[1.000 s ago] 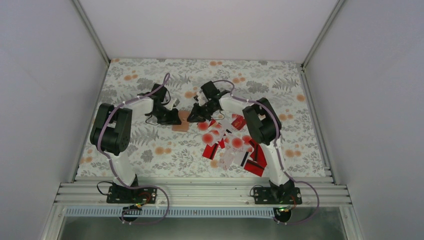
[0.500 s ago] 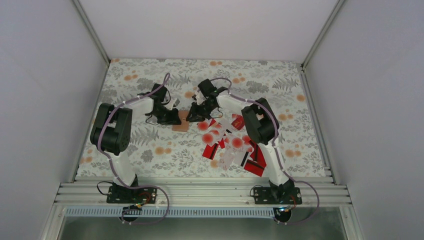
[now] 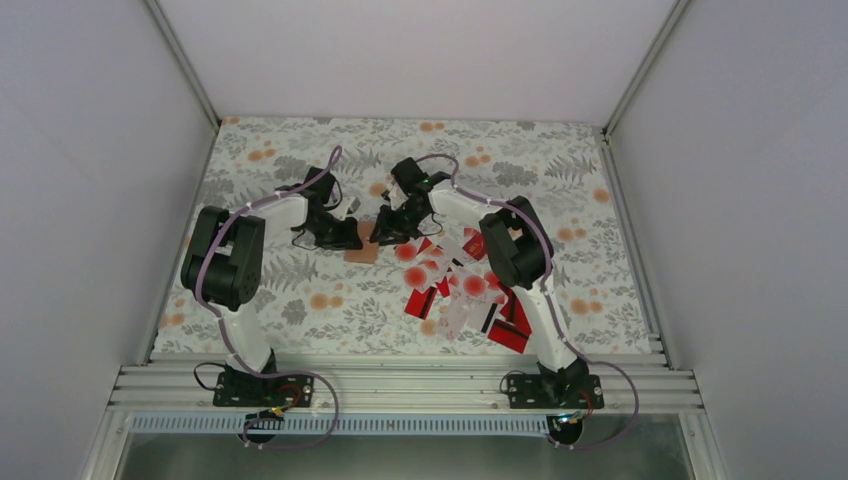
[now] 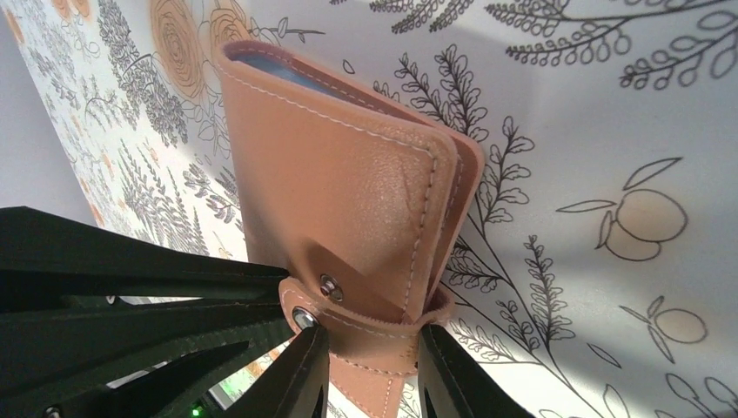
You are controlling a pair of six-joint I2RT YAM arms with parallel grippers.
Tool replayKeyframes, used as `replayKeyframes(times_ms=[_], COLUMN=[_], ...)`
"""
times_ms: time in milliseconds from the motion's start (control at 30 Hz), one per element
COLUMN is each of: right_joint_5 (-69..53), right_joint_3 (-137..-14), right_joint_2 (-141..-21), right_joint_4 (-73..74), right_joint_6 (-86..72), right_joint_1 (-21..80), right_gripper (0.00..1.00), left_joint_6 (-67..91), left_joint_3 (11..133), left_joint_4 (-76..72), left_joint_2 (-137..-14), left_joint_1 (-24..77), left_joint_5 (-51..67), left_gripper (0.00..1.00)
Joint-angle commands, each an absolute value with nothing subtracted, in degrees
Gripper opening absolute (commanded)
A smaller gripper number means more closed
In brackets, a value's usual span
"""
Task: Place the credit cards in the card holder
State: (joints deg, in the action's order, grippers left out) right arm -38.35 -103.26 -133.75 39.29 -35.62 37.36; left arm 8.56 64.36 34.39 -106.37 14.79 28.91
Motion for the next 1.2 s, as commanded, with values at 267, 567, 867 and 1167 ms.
replayKeyframes(times_ms=[267, 567, 867, 1167], right_joint_5=[-42.2, -41.35, -44.24, -46.16], right_joint_3=[-105.61, -106.06, -106.42, -105.69], right_joint_2=[-137.91, -139.29, -139.31, -140.3], right_joint_4=[36.24, 37.15, 33.41, 30.85], right_joint_6=[-36.48, -36.94, -38.63, -39.75], right_joint_1=[40.17, 40.42, 40.56, 40.61], right_gripper=[0.27, 0.26, 0.27, 0.31], left_joint_6=[7.49, 7.21, 6.77, 6.26], left_joint_3=[63.81, 63.5, 62.35, 61.44], left_joint_4=[33.84, 33.58, 32.72, 32.19], left_joint_2=[-109.66, -110.58, -111.75, -112.44], left_joint_1=[16.13, 16.39, 17.35, 17.47], left_joint_5=[26.77, 27.22, 27.49, 27.61], left_gripper=[0.09, 0.09, 0.06, 0.05])
